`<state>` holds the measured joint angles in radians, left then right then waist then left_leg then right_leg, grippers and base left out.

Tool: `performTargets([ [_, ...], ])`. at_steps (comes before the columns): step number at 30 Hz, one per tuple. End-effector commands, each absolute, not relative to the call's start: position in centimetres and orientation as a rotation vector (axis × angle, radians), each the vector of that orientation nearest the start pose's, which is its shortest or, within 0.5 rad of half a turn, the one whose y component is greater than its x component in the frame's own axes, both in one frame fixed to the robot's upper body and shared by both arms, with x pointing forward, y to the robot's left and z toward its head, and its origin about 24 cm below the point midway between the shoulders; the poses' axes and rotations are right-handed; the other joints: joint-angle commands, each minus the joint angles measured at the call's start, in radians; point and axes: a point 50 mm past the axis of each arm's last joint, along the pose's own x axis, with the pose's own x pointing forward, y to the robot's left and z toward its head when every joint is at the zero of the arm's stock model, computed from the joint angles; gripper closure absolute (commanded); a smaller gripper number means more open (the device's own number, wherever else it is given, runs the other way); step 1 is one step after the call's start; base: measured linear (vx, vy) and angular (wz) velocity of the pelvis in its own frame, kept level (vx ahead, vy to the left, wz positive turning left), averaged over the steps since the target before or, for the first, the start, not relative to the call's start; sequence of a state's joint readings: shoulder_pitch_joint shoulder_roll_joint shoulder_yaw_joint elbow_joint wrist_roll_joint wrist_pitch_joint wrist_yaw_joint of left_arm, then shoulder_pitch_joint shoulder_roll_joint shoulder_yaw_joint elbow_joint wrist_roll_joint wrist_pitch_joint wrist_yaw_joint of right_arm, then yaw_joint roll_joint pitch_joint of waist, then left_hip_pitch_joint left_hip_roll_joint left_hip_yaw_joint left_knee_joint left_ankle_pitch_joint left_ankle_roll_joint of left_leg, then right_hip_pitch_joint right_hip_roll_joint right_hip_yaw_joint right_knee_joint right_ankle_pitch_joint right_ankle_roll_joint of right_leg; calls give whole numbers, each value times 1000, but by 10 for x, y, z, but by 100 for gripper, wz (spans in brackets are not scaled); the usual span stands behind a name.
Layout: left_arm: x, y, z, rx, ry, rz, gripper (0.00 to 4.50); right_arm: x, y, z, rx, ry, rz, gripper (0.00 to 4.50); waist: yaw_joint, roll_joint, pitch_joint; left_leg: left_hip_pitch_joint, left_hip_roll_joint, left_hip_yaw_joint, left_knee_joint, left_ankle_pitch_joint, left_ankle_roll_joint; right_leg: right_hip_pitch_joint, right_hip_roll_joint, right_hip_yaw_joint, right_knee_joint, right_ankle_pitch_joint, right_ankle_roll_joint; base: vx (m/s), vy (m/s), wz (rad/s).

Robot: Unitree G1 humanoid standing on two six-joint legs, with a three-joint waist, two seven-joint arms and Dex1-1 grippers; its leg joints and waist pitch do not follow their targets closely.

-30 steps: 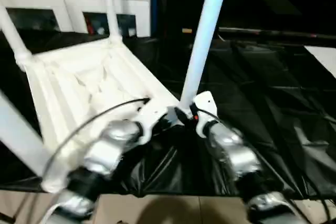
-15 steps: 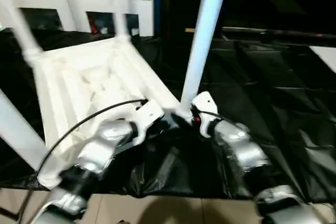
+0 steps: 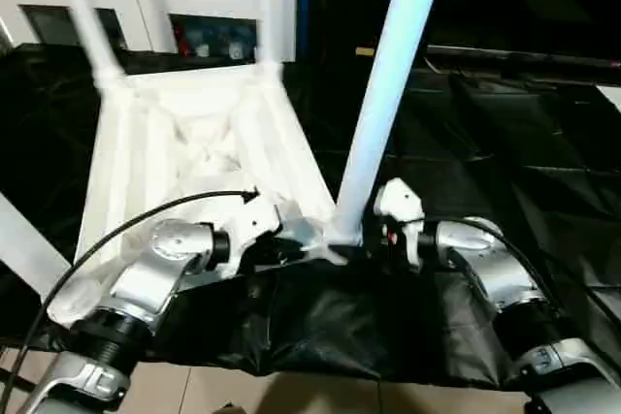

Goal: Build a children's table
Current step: Rotate leg to tighten

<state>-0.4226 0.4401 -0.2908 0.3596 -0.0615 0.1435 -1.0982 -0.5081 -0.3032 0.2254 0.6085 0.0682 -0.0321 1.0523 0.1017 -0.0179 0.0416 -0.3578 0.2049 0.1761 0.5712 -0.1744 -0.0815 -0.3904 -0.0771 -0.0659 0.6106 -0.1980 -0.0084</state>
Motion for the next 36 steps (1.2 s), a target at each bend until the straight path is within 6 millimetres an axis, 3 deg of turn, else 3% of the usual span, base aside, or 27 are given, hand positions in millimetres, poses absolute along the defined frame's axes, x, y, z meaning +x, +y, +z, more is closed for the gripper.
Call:
performTargets([
  [1, 287, 142, 38, 358, 437, -1313, 450, 311, -127, 40, -276, 276, 1213, 60, -1, -2, -53, 9, 27, -3, -65, -228, 26, 41, -62, 46, -70, -197, -205, 0, 0, 0],
  [13, 287, 145, 36, 363, 456, -1331, 450, 309, -123, 43, -256, 241, 1253, 166, -1, -1, -53, 9, 28, -3, -65, -225, 24, 41, -62, 46, -69, -189, -204, 0, 0, 0],
  [18, 288, 145, 36, 363, 456, -1319, 450, 308, -121, 43, -264, 233, 1258, 175, 1, -3, -53, 10, 29, -3, -66, -231, 22, 40, -63, 46, -71, -212, -199, 0, 0, 0],
  [21, 295, 142, 34, 367, 443, -1219, 450, 306, -116, 38, -257, 233, 1238, 176, 1, -3, -50, 11, 28, -3, -66, -237, 19, 37, -63, 47, -74, -225, -194, 0, 0, 0],
  [23, 304, 137, 33, 355, 418, -1110, 450, 307, -111, 34, -230, 219, 1178, 176, 3, -3, -47, 17, 28, -2, -68, -274, 8, 32, -65, 48, -83, -291, -182, 0, 0, 0],
  [26, 308, 127, 33, 348, 414, -1044, 450, 318, -105, 28, -171, 223, 983, 177, -1, -4, -47, 12, 28, -8, -74, -279, -10, 36, -69, 47, -85, -346, -160, 0, 0, 0],
  [28, 311, 109, 32, 325, 411, -987, 450, 326, -98, 20, -95, 252, 758, 178, -15, -8, -46, 11, 26, -11, -76, -298, -25, 35, -68, 46, -88, -378, -151, 0, 0, 0],
  [30, 312, 103, 31, 316, 408, -976, 450, 327, -95, 17, -78, 263, 709, 178, -21, -6, -46, 11, 25, -12, -76, -300, -24, 34, -68, 45, -91, -394, -139, 0, 0, 0],
  [33, 314, 85, 31, 283, 401, -942, 450, 330, -81, 12, -14, 293, 568, 178, -24, -4, -48, 14, 23, -9, -73, -297, -16, 29, -67, 47, -94, -381, -139, 0, 0, 0],
  [34, 316, 73, 30, 289, 393, -928, 450, 329, -62, 13, 11, 287, 576, 178, -26, -3, -49, 11, 22, -9, -74, -277, -14, 30, -64, 48, -91, -344, -143, 0, 0, 0],
  [36, 317, 71, 29, 295, 391, -923, 450, 328, -55, 15, 14, 280, 587, 178, -25, -4, -50, 10, 23, -8, -72, -276, -12, 32, -64, 47, -89, -318, -144, 0, 0, 0],
])
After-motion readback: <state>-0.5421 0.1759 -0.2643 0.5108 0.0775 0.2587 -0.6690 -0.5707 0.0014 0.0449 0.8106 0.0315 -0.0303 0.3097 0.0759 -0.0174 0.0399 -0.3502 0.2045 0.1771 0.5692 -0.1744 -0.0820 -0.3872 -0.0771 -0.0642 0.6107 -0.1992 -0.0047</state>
